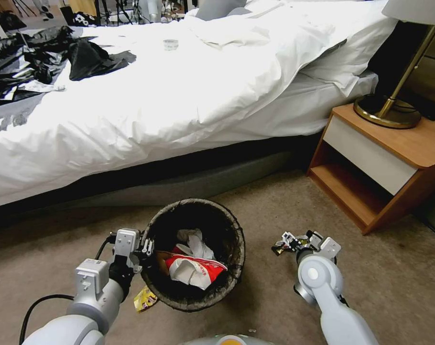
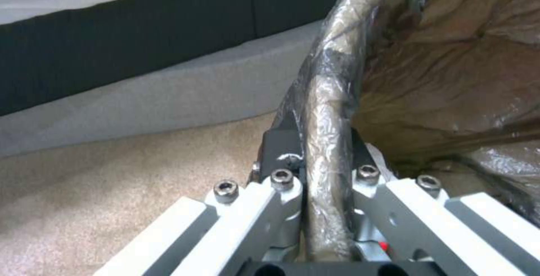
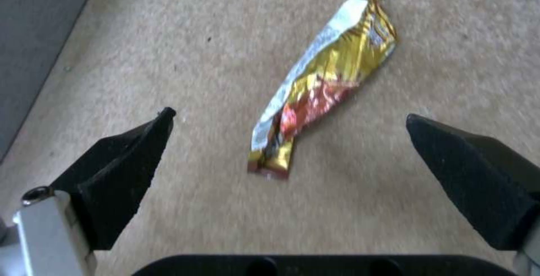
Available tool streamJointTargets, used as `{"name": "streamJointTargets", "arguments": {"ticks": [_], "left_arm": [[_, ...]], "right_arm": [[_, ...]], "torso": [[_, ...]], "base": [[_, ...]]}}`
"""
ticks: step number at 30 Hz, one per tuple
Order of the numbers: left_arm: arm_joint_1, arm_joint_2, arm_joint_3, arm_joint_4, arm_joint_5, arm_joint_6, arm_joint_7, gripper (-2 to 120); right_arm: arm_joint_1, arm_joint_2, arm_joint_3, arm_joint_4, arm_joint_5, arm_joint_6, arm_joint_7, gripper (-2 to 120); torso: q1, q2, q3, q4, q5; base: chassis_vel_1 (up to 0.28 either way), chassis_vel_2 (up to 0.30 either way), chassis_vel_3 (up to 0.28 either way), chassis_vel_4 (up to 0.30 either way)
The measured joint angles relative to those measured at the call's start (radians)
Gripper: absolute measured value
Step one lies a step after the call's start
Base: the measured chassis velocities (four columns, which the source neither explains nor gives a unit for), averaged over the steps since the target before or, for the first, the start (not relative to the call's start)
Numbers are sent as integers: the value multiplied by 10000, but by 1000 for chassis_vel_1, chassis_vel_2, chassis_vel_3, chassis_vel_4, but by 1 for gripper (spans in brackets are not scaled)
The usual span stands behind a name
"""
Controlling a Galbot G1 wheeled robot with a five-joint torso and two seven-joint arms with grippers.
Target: Pick up the trash bin, then pick up the garbage from the floor and place it into the trash bin.
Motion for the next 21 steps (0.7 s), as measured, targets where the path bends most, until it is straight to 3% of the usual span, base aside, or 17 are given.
{"name": "streamJointTargets", "arguments": {"ticks": [21], "left_arm": [[115, 30, -143, 0, 16, 51, -36, 1]], "right_arm": [[2199, 399, -302, -3440, -222, 348, -270, 100]], "torso": [[0, 0, 0, 0, 0]], "base": [[0, 0, 0, 0]]}}
